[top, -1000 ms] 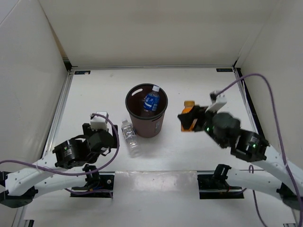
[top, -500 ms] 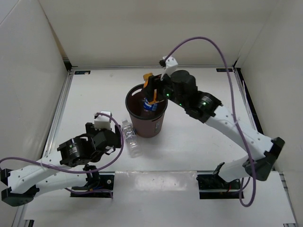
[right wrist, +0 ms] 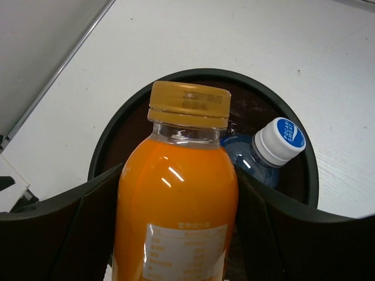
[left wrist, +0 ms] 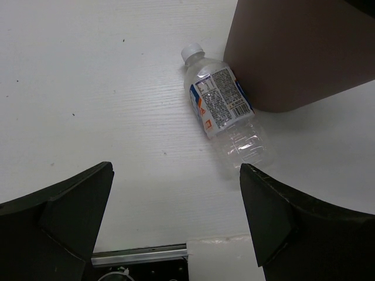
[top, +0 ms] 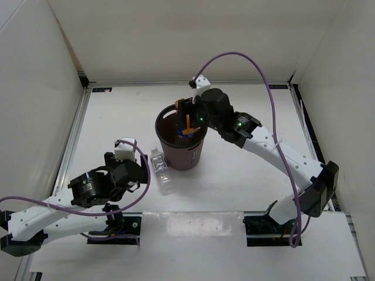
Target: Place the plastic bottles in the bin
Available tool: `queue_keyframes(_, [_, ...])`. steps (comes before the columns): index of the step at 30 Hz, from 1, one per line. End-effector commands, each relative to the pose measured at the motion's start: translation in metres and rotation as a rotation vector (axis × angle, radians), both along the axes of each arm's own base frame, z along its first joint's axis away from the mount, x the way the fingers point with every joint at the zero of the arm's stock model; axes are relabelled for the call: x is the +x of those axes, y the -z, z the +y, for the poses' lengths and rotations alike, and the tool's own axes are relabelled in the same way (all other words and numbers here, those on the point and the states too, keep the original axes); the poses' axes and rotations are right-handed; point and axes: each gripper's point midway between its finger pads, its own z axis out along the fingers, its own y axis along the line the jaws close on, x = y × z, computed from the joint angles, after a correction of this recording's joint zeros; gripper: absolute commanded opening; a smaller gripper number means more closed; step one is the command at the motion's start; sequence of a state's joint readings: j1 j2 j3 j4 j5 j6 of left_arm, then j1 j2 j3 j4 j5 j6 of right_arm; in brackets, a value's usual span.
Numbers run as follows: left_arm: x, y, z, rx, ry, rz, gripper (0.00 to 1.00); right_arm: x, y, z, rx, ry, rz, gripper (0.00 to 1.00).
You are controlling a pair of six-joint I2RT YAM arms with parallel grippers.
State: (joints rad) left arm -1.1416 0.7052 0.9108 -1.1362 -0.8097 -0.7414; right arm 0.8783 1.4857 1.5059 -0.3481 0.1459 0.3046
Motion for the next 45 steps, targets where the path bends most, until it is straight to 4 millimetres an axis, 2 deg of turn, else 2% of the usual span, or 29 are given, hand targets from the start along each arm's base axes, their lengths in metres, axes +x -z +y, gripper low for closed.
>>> queue_keyframes(1, [0.0, 0.001, -0.001, -0.016, 0.0, -0.002, 1.0, 0.001, -0.005, -0.003, -0.007, 0.023, -0.037, 0.78])
queue_keyframes(6, [0.0, 0.0, -0.002, -0.008, 0.001, 0.004, 1.0, -0.001, -0.011, -0.018, -0.009, 0.064, -0.054, 0.9])
queue_keyframes(10, [0.001, 0.0, -0.002, -0.007, 0.0, 0.002, 1.0, 0.002, -0.016, -0.037, -0.006, 0.106, -0.058, 0.9])
queue_keyframes(11, [0.001, 0.0, -0.003, -0.01, -0.002, 0.002, 1.0, -0.001, -0.03, -0.049, 0.02, 0.128, -0.08, 0.9])
queue_keyframes(13, [0.001, 0.002, -0.003, -0.003, -0.001, 0.004, 1.0, -0.005, -0.035, -0.059, 0.025, 0.145, -0.089, 0.9])
queue_keyframes(14, [0.001, 0.002, -0.002, -0.006, -0.003, 0.004, 1.0, -0.014, -0.055, -0.078, 0.058, 0.178, -0.127, 0.9])
queue_keyframes(16, [0.0, 0.003, -0.002, -0.003, -0.001, 0.006, 1.0, -0.021, -0.059, -0.096, 0.042, 0.219, -0.14, 0.9])
queue_keyframes(17, [0.001, 0.003, -0.003, -0.008, -0.003, 0.006, 1.0, -0.033, -0.065, -0.112, 0.036, 0.232, -0.145, 0.9])
queue_keyframes(19, [0.001, 0.007, -0.005, -0.012, -0.007, 0.012, 1.0, -0.051, -0.086, -0.143, 0.058, 0.284, -0.188, 0.9])
queue_keyframes(20, [0.0, 0.01, -0.006, -0.013, -0.009, 0.02, 1.0, -0.059, -0.074, -0.157, -0.002, 0.298, -0.162, 0.9])
queue_keyframes(21, [0.0, 0.012, -0.007, -0.024, -0.012, 0.025, 1.0, -0.063, -0.072, -0.168, -0.028, 0.331, -0.172, 0.9])
queue_keyframes(22, [0.0, 0.019, -0.008, -0.045, -0.037, 0.039, 1.0, -0.074, -0.079, -0.184, -0.012, 0.343, -0.191, 0.9])
queue_keyframes(24, [-0.002, 0.028, -0.014, -0.082, -0.056, 0.066, 1.0, -0.086, -0.056, -0.201, -0.111, 0.347, -0.157, 0.9])
queue_keyframes(25, [0.0, 0.034, -0.018, -0.103, -0.067, 0.071, 1.0, -0.095, -0.054, -0.221, -0.15, 0.382, -0.173, 0.9])
queue_keyframes(29, [0.005, 0.058, -0.036, -0.211, -0.136, 0.122, 1.0, -0.11, -0.027, -0.258, -0.257, 0.474, -0.168, 0.9])
queue_keyframes(31, [0.009, 0.067, -0.05, -0.232, -0.131, 0.153, 1.0, -0.115, -0.016, -0.259, -0.261, 0.47, -0.164, 0.9])
queue_keyframes(32, [0.017, 0.067, -0.056, -0.267, -0.151, 0.145, 1.0, -0.118, -0.006, -0.265, -0.257, 0.476, -0.164, 0.9])
queue_keyframes(34, [0.022, 0.078, -0.058, -0.266, -0.181, 0.168, 1.0, -0.12, 0.027, -0.266, -0.29, 0.493, -0.13, 0.9])
queue_keyframes(35, [0.029, 0.078, -0.061, -0.307, -0.206, 0.159, 1.0, -0.122, 0.03, -0.277, -0.26, 0.529, -0.132, 0.9])
queue_keyframes(36, [0.031, 0.083, -0.062, -0.308, -0.209, 0.167, 1.0, -0.124, 0.044, -0.278, -0.244, 0.558, -0.106, 0.9])
queue_keyframes(38, [0.037, 0.093, -0.068, -0.334, -0.213, 0.192, 1.0, -0.132, 0.039, -0.276, -0.174, 0.512, -0.095, 0.9])
queue_keyframes(40, [0.045, 0.104, -0.065, -0.356, -0.249, 0.217, 1.0, -0.131, 0.043, -0.279, -0.143, 0.536, -0.104, 0.9])
queue_keyframes(41, [0.041, 0.115, -0.068, -0.361, -0.236, 0.269, 1.0, -0.13, 0.04, -0.279, -0.12, 0.539, -0.106, 0.9])
queue_keyframes(42, [0.047, 0.127, -0.058, -0.361, -0.285, 0.286, 1.0, -0.133, 0.042, -0.278, -0.114, 0.511, -0.107, 0.9])
queue_keyframes(45, [0.058, 0.137, -0.063, -0.407, -0.284, 0.314, 1.0, -0.132, 0.048, -0.273, -0.105, 0.5, -0.111, 0.9])
